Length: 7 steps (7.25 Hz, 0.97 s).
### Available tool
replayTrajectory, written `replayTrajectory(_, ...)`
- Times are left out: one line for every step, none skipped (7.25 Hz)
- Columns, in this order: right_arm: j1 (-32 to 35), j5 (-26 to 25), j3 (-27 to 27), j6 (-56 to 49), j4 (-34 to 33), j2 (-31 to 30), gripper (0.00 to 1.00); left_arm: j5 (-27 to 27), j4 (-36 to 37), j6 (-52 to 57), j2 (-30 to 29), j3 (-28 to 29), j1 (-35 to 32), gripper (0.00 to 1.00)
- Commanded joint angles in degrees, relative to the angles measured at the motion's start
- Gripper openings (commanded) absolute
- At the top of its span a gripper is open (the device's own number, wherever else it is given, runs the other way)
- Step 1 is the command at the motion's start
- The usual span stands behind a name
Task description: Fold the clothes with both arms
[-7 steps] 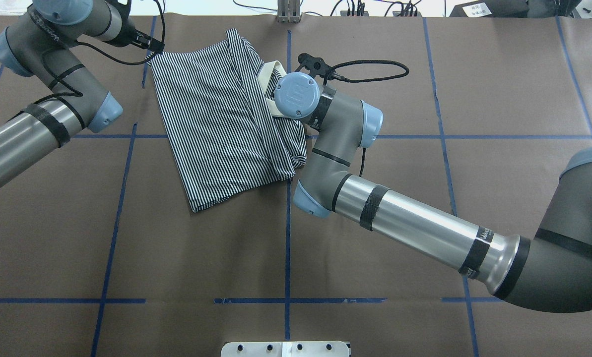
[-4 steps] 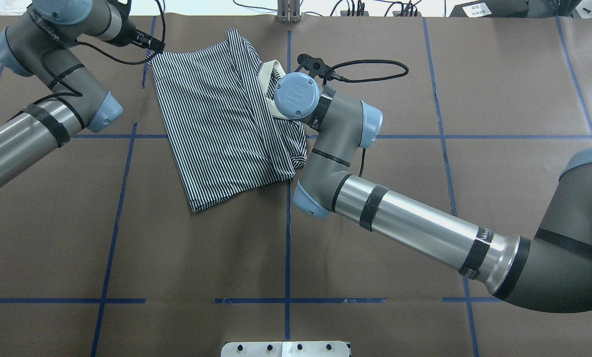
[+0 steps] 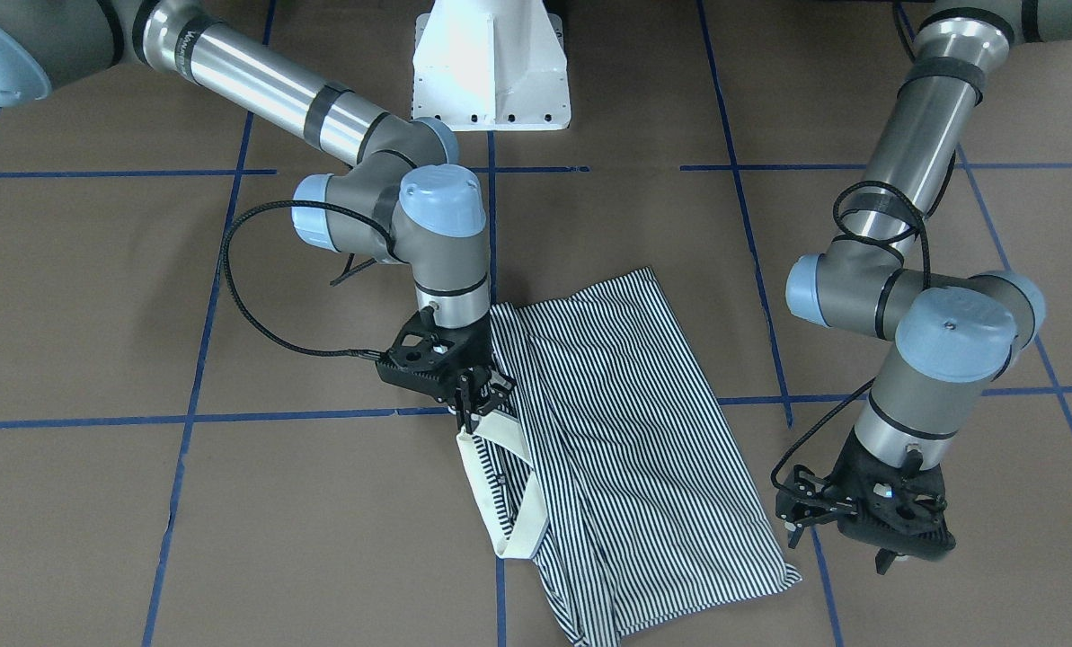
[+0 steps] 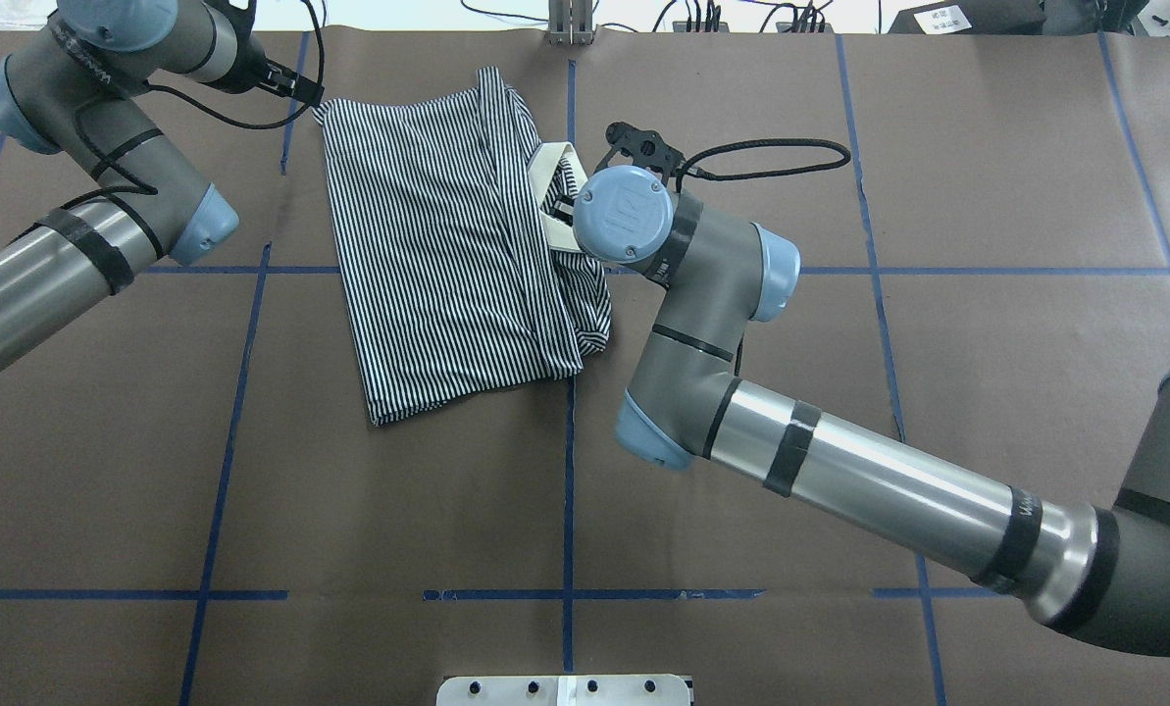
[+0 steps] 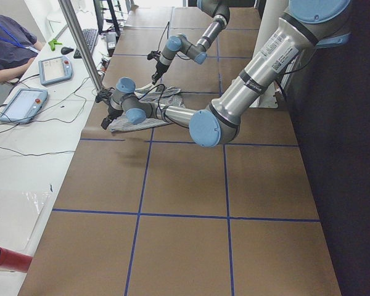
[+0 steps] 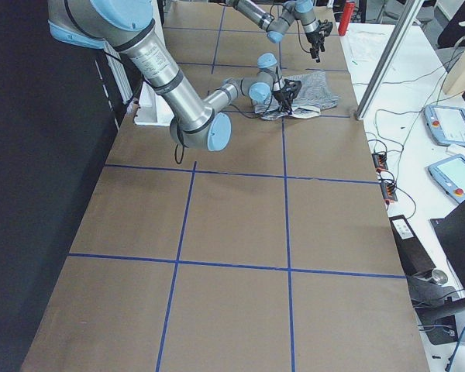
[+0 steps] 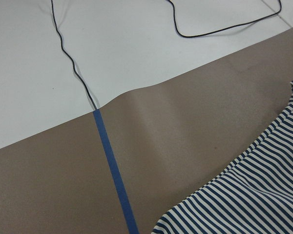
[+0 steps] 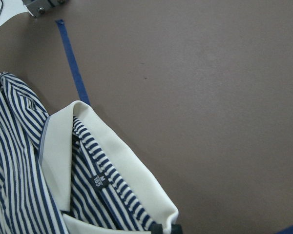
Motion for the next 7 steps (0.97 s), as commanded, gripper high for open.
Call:
replayTrajectory(-2.85,-1.15,15.69,0.17,-2.05,-12.84,0.0,0.0,0.06,-0.07,-0.05,-0.03,0.08,1.0)
replayTrajectory(-4.87,-3.6,19.76,0.18,-2.05,-16.82,0.0,0.0,-0.03,-0.15,-0.05,-0.12,0.09,1.0)
replayTrajectory(-5.85,-4.4,21.8,0.18,-2.06,-18.86,0.0,0.0,-0.03,-0.15,0.04,-0.12,0.09,1.0)
replayTrajectory(-5.86,-4.15,21.73,-0.69,-2.14,-19.05,0.6,0.0,-0.03,-0.15,-0.05,-0.12,0.09,1.0)
replayTrajectory(-6.21,-3.97,22.26,-4.53,-2.23,-19.31,1.0,0.0,-0.03,-0.24,-0.05,-0.21,0.09,1.0)
replayTrajectory(-5.95,-2.75,25.31,-12.49,-5.1,-19.14,1.0,0.0,0.06,-0.24,0.04,-0.82,0.09,1.0)
replayTrajectory(-5.86,-1.18,29.69,-18.66,-12.35,-18.62,1.0,-0.09,0.06,-0.33,0.04,-0.91,0.09,1.0)
